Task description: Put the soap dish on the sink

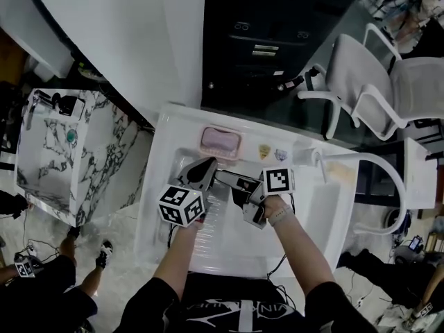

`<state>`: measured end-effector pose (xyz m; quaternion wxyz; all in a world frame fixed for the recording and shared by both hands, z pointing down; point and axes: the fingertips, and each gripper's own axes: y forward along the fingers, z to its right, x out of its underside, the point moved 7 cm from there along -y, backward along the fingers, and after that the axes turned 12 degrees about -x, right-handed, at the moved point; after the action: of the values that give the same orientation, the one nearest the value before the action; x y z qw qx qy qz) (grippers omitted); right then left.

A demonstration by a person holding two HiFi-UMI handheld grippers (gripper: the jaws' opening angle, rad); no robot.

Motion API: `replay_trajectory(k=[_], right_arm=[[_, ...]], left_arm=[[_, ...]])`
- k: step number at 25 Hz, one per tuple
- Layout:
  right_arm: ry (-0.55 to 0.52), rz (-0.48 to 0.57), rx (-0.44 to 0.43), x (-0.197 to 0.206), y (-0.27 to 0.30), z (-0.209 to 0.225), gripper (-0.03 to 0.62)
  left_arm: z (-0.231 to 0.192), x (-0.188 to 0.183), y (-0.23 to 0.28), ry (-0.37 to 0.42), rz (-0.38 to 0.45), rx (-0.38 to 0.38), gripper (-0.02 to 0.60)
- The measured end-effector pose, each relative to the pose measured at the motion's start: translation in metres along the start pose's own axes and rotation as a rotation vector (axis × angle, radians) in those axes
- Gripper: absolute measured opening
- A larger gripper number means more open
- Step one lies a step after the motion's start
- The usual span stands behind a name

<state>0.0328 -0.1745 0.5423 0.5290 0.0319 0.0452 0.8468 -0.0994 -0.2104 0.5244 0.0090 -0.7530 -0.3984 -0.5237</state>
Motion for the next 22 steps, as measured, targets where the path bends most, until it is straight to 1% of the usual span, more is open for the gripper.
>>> replay_trajectory(k=[3,7,8,10,12,13,14,17,19,22], right_arm=[[-0.017,0.001,0.0,0.004,-0.006,-0.002,0.304],[-0.091,-0.01,-0.052,0.008,-0.009,-0.01,0.301],[-0.123,-0.013,-0.069,0.007,-0.009,-0.013,0.285],[-0.194,-0.01,-0.087,0.006,-0.01,-0.018,0.206],[-0.257,-0.004,-0.088,0.004,-0.011,-0.023,0.149],[-0.267,0.004,-0.076,0.005,-0.012,-0.024,0.117],[-0.271,0.014,-0.061,0.006,-0.014,-0.025,0.098],[-0.311,0.053,-0.019,0.006,-0.018,-0.028,0.06],[-0.356,0.077,0.011,0.007,-0.021,-0.031,0.045],[-0.453,0.081,0.071,0.012,-0.026,-0.036,0.038]], left_arm=[[0.0,-0.003,-0.004,0.016,-0.001,-0.003,0.015],[0.0,-0.003,-0.01,0.037,-0.012,-0.015,0.015],[0.0,-0.004,-0.011,0.042,-0.012,-0.018,0.015],[-0.001,-0.005,-0.014,0.048,-0.012,-0.022,0.015],[-0.001,-0.006,-0.017,0.052,-0.011,-0.024,0.015],[-0.002,-0.007,-0.019,0.054,-0.009,-0.025,0.015],[-0.002,-0.008,-0.021,0.056,-0.006,-0.026,0.015],[-0.002,-0.011,-0.027,0.068,0.001,-0.029,0.015],[-0.002,-0.013,-0.031,0.078,0.005,-0.031,0.015],[-0.003,-0.017,-0.04,0.094,0.013,-0.035,0.015]])
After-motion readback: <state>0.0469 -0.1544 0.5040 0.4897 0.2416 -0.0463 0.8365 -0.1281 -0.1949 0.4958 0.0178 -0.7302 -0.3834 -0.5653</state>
